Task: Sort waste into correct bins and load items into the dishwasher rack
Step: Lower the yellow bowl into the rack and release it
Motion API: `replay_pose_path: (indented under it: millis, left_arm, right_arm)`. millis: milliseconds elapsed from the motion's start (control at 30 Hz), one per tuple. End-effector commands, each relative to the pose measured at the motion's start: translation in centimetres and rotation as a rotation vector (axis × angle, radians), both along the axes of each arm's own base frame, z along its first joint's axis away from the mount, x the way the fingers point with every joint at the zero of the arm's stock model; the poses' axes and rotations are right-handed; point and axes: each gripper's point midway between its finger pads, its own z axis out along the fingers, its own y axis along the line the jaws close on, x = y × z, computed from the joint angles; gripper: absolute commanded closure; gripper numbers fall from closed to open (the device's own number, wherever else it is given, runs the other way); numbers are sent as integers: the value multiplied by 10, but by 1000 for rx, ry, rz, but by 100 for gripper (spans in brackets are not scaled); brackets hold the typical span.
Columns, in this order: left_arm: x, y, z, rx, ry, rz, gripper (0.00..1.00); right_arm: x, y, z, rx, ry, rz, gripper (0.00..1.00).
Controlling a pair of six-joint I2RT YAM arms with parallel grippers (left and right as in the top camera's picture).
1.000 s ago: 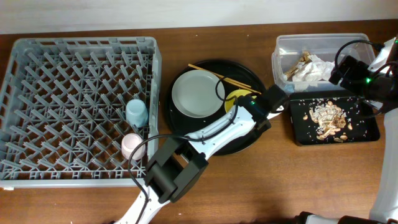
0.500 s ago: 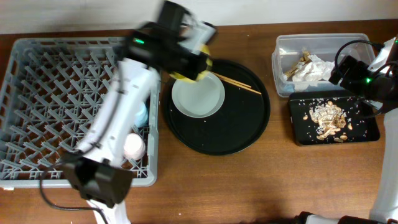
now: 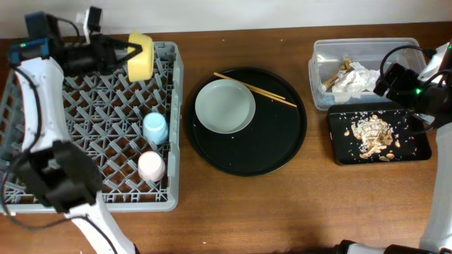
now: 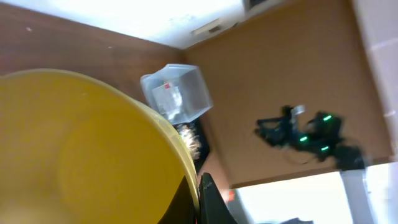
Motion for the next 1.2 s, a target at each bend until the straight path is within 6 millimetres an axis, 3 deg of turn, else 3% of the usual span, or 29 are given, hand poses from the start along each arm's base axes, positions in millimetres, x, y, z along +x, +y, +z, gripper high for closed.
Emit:
replay_pose_path:
  millis: [0, 67, 200, 333, 533, 667, 1167]
  left_arm:
    - [16, 1, -38, -179, 79, -41, 100]
    - [20, 0, -55, -184, 96, -44, 100]
    - [20, -11, -61, -165, 76, -66, 100]
    - [22, -24, -86, -141, 137, -86, 100]
    - [15, -24, -132, -64, 283, -69, 100]
    - [10, -24, -151, -1, 328, -66, 100]
    - [3, -11, -188, 219, 392, -48, 100]
  right_arm:
    - [2, -3, 6, -9, -13, -11, 2]
    - [2, -3, 6, -9, -13, -11, 2]
    - [2, -3, 6, -9, -13, -11, 2]
    - [2, -3, 6, -9, -13, -11, 2]
    - [2, -3, 6, -9, -13, -11, 2]
    - [2, -3, 6, -9, -13, -11, 2]
    - [2, -3, 6, -9, -13, -11, 2]
